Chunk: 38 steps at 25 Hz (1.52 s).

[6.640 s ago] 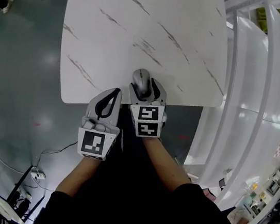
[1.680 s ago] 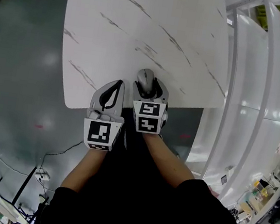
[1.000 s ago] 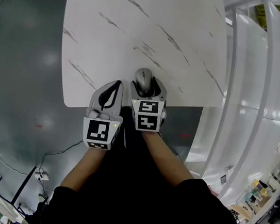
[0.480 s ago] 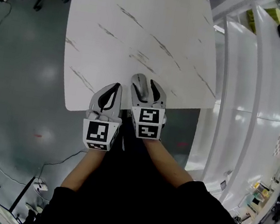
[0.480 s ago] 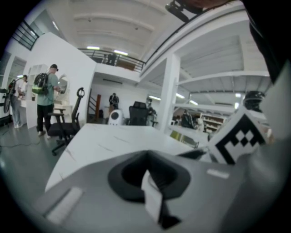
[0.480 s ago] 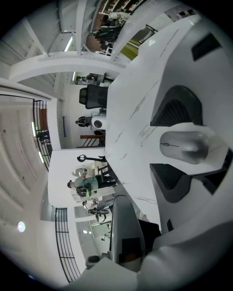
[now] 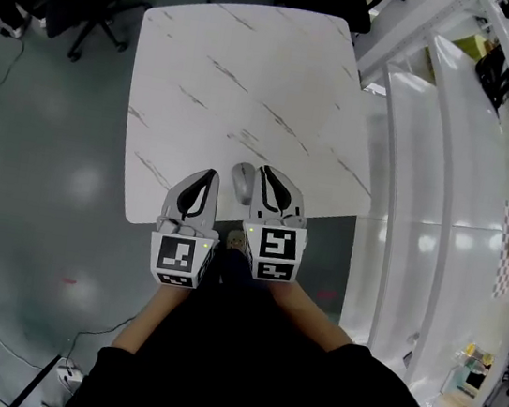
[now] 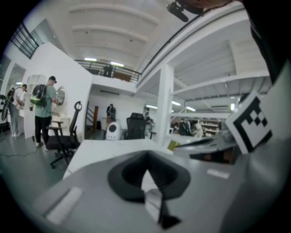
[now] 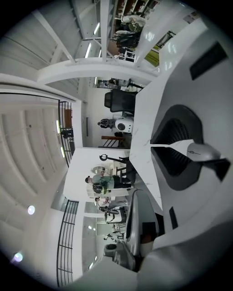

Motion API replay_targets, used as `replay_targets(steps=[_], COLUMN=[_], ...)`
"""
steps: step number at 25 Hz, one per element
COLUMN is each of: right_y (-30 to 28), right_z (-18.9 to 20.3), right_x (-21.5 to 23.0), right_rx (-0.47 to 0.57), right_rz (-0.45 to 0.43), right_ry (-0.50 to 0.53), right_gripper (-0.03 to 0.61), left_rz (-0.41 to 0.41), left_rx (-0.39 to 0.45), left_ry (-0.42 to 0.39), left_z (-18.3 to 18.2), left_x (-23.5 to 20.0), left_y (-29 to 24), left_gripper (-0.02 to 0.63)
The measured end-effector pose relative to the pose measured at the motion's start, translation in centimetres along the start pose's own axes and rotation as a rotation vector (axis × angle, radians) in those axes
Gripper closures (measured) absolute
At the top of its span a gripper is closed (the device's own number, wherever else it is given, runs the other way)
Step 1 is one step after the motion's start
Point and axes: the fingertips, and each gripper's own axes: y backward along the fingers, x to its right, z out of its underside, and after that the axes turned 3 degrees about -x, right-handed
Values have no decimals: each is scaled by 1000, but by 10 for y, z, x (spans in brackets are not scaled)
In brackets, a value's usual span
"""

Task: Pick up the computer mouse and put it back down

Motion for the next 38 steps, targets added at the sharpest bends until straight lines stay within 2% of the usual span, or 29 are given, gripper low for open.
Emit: replay_targets(steps=[11,17,38], right_y=[63,79,83], right_z=[-64,-81,-76], right_x=[1,5,6], right_rx=[196,240,247], right_rz=[-4,0,-27], right_ry=[41,26,34], right_gripper=[555,558,558], left_rz=[-63,-93,-76], left_rx=[108,152,159], left_ry=[-35,-53,-32], left_z=[-61,-87,-79], left_x=[0,1,10], left_y=[40,58,55], left_gripper=[606,606,606])
